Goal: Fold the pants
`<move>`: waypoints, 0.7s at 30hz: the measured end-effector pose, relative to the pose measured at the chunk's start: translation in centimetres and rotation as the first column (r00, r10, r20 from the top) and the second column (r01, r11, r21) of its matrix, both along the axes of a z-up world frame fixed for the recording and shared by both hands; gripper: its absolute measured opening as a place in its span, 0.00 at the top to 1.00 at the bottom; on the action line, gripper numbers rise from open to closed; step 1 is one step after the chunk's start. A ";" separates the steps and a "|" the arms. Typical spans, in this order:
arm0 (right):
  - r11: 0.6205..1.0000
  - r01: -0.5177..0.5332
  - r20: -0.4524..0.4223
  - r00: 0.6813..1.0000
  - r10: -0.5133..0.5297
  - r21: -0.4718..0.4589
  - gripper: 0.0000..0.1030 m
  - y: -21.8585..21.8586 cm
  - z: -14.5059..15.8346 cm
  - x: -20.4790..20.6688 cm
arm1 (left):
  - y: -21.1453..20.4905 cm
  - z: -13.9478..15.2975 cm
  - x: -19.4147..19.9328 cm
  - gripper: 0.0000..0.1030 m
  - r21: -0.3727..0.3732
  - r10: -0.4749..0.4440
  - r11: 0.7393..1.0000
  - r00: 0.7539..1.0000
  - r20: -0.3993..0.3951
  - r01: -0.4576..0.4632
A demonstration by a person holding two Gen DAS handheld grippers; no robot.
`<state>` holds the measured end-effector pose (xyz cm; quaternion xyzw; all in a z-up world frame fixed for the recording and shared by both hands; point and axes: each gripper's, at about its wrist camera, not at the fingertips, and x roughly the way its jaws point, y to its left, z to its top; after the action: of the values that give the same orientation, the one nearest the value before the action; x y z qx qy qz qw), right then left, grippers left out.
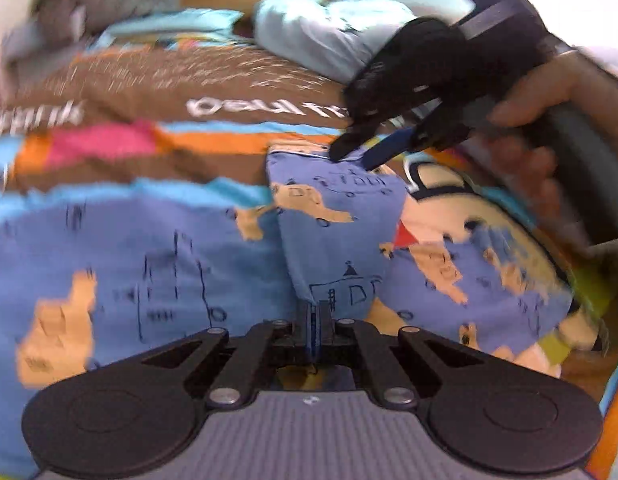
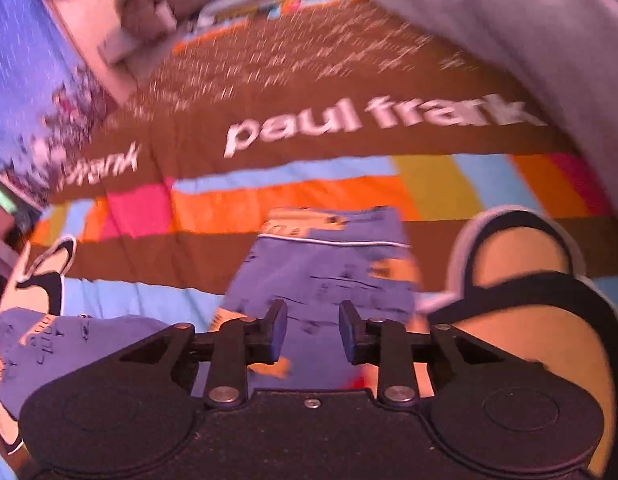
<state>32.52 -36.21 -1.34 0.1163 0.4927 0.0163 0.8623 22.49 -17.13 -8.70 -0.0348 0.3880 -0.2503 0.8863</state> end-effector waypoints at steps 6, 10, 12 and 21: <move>0.988 -0.099 -0.087 0.992 0.088 -0.122 0.44 6.2 -2.9 6.1 | 2.0 -0.5 0.7 0.99 -0.121 0.029 0.992 0.998 -0.049 -0.035; 0.976 -0.104 -0.153 0.985 0.075 -0.190 0.48 8.3 -4.6 7.4 | 2.5 -0.5 0.9 0.99 -0.144 0.030 0.989 0.997 -0.068 -0.040; 0.963 -0.107 -0.139 0.988 0.074 -0.247 0.92 8.5 -4.4 7.1 | 2.6 -0.3 0.8 0.99 -0.137 0.041 0.989 0.997 -0.068 -0.050; 0.985 0.110 0.074 0.992 -0.101 -0.132 0.99 1.7 2.6 0.6 | 1.4 5.2 -0.3 0.99 -0.083 0.043 0.996 0.998 0.051 -0.039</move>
<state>33.15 -34.52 1.31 0.0825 0.4565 -0.0593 0.8839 22.21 -15.69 -3.48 -0.0726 0.3531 -0.2485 0.8990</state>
